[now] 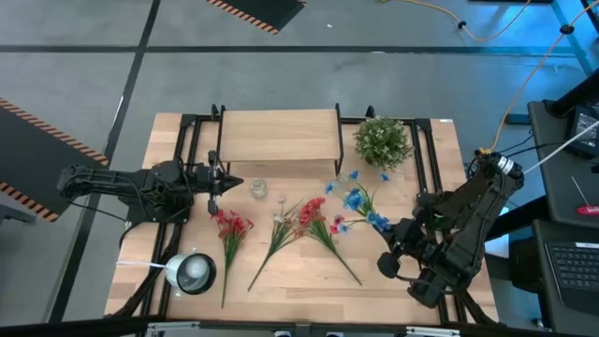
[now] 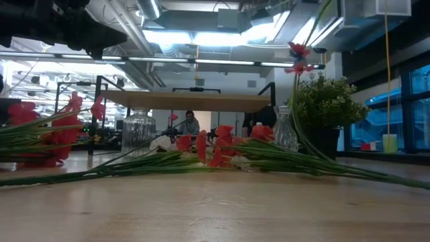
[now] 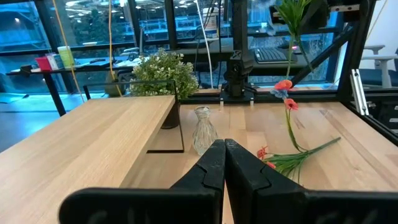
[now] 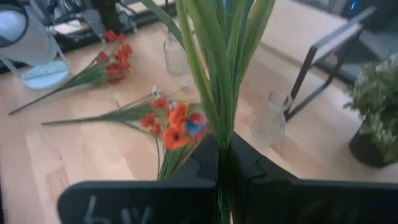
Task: Pick and place flowers into a vace then onto a shelf
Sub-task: Put the blue flowers into the right transparent vase
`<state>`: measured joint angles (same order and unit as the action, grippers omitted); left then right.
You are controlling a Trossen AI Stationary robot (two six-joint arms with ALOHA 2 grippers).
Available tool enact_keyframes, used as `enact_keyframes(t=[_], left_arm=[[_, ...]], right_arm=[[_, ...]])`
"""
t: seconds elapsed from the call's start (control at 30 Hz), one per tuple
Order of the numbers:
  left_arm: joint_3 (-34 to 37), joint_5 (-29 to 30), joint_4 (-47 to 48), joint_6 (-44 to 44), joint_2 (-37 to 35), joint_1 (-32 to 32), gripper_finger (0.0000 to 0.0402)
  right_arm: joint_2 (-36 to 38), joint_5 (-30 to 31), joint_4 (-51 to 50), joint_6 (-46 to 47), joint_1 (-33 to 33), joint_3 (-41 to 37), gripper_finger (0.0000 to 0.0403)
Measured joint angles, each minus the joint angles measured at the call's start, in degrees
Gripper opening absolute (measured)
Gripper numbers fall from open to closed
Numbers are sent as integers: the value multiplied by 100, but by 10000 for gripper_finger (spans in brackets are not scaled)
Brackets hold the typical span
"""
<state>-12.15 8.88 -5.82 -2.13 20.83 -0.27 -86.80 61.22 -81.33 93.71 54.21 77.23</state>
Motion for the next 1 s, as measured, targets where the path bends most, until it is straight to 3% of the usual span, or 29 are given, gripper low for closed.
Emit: enact_keyframes(t=[0.43, 1.0], left_arm=[[0, -2, 0, -2, 1, 0, 4], [-1, -2, 0, -3, 1, 0, 4]], right_arm=[[89, 987, -388, -149, 40, 4, 6], [153, 1492, -229, -443, 42, 4, 6]])
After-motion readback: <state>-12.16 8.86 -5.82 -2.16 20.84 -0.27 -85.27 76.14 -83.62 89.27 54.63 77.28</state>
